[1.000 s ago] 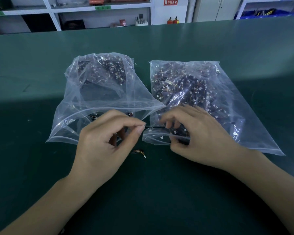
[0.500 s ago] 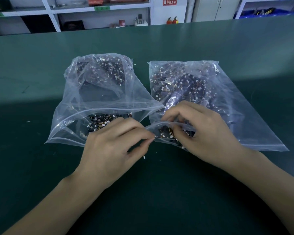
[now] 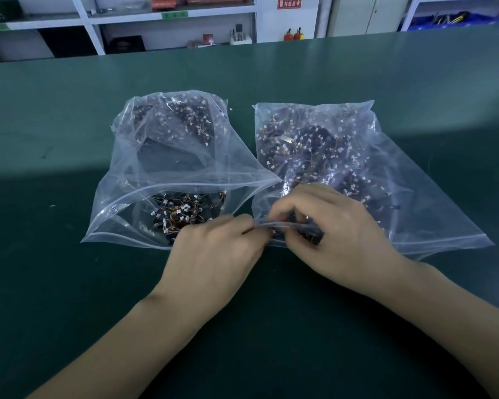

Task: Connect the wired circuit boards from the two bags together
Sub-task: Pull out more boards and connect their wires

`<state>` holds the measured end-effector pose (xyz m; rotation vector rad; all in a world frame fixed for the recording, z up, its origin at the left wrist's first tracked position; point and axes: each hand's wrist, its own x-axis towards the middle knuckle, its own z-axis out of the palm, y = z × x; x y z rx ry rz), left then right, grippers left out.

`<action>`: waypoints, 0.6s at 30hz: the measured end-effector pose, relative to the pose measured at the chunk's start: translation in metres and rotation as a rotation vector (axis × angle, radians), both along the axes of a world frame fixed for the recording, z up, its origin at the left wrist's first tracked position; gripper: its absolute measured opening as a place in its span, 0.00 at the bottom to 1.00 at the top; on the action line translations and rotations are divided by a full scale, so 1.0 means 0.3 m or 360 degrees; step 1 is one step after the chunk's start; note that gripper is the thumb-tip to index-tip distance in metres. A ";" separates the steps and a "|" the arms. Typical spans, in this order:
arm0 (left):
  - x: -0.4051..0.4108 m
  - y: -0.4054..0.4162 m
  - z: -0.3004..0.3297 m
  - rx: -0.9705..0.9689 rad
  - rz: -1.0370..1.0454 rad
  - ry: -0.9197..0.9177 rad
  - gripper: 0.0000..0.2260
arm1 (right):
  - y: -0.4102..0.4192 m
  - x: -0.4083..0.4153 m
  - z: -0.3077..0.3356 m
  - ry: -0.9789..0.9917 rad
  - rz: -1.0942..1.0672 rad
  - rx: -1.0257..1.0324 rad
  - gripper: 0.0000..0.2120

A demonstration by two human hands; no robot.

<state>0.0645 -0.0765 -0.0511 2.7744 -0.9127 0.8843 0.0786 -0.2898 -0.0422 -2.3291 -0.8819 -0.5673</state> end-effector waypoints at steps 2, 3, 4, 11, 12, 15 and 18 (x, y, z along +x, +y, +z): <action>-0.003 0.003 -0.005 0.0045 -0.0001 0.0047 0.07 | 0.003 0.002 -0.002 0.0018 -0.0023 -0.0045 0.14; -0.004 0.005 -0.007 0.0043 -0.0014 0.0050 0.08 | 0.003 0.004 -0.002 0.0022 -0.0029 -0.0054 0.14; -0.003 0.008 -0.007 0.0020 -0.0030 0.0039 0.07 | 0.003 0.006 -0.003 0.0023 -0.0034 -0.0054 0.13; 0.004 0.054 0.020 -0.0391 -0.0116 0.0071 0.08 | 0.004 0.013 -0.019 0.0133 -0.0109 -0.0122 0.14; 0.006 0.076 0.026 -0.0406 -0.0122 0.0100 0.09 | 0.003 0.015 -0.023 0.0132 -0.0124 -0.0138 0.14; 0.016 0.155 0.051 -0.0259 -0.0152 0.0233 0.12 | -0.002 0.020 -0.029 0.0126 -0.0177 -0.0171 0.16; 0.029 0.195 0.067 -0.0091 -0.0189 0.0425 0.18 | 0.001 0.019 -0.035 0.0097 -0.0199 -0.0175 0.15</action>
